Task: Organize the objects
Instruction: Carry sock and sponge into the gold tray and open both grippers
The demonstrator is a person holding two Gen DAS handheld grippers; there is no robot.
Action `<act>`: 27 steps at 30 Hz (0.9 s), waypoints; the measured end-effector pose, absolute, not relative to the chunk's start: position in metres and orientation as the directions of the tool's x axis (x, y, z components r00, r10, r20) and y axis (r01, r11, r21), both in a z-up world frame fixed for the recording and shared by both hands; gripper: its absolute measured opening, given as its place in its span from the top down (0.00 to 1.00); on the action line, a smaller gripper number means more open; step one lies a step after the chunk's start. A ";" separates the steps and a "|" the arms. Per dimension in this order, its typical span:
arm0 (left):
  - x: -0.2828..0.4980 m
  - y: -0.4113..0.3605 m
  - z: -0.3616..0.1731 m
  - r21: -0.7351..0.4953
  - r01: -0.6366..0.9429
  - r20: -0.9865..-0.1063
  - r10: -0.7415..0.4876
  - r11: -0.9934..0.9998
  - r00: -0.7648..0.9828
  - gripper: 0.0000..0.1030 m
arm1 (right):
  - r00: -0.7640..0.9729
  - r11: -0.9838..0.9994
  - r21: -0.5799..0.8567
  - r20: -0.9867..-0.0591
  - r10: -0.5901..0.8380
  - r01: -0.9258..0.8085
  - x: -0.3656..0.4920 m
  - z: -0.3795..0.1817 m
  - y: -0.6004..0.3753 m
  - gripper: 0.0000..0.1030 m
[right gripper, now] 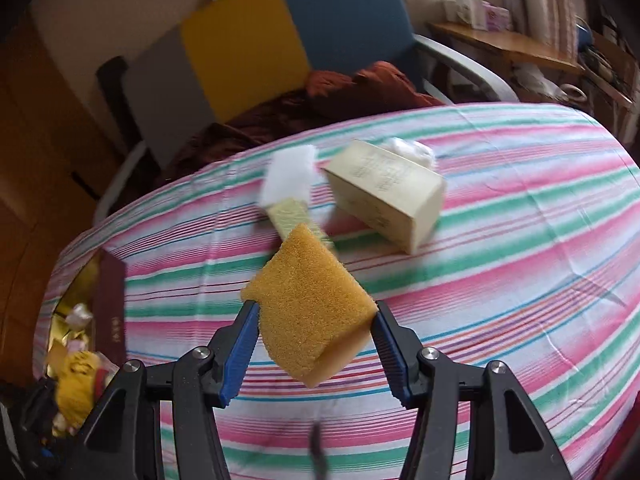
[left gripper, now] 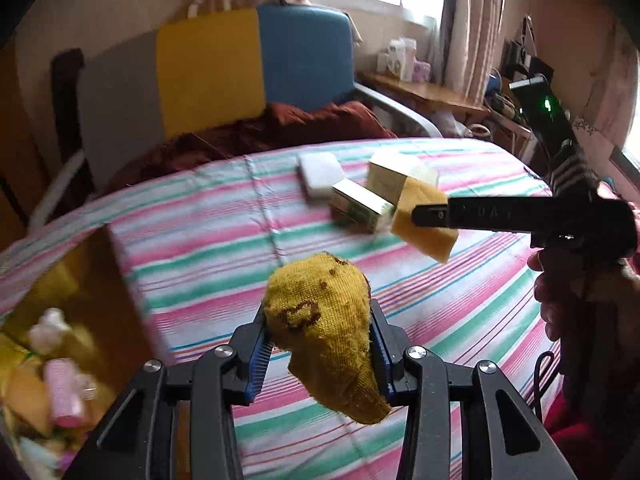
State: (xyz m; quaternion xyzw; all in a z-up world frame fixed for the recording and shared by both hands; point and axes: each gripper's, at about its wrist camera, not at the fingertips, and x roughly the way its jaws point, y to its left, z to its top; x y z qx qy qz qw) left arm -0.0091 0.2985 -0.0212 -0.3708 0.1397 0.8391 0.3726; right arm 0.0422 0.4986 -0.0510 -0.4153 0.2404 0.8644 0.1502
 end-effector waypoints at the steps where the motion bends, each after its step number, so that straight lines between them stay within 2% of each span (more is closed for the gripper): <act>1: -0.009 0.293 -0.018 -0.035 -0.722 -0.721 0.518 -0.691 -0.461 0.57 | -0.619 -0.848 0.296 -0.784 0.048 -0.441 0.041 -0.050 0.494 0.45; 8: -0.009 0.237 0.003 0.025 -0.657 -0.670 0.475 -0.754 -0.571 0.57 | -0.642 -0.890 0.322 -0.766 -0.043 -0.324 0.034 -0.045 0.461 0.45; 11: -0.016 0.214 0.005 0.013 -0.628 -0.665 0.462 -0.778 -0.586 0.57 | -0.636 -0.898 0.325 -0.769 -0.069 -0.295 0.029 -0.041 0.444 0.45; 17: -0.035 0.159 0.007 -0.054 -0.551 -0.660 0.444 -0.833 -0.606 0.57 | -0.633 -0.926 0.320 -0.764 -0.127 -0.201 0.016 -0.022 0.391 0.45; 23: -0.062 0.085 0.005 -0.138 -0.399 -0.651 0.386 -0.907 -0.653 0.57 | -0.627 -0.950 0.307 -0.752 -0.205 -0.058 -0.014 -0.003 0.320 0.45; 27: -0.082 0.042 -0.004 -0.172 -0.294 -0.665 0.331 -0.940 -0.670 0.56 | -0.590 -0.961 0.276 -0.775 -0.227 0.008 -0.043 -0.007 0.273 0.45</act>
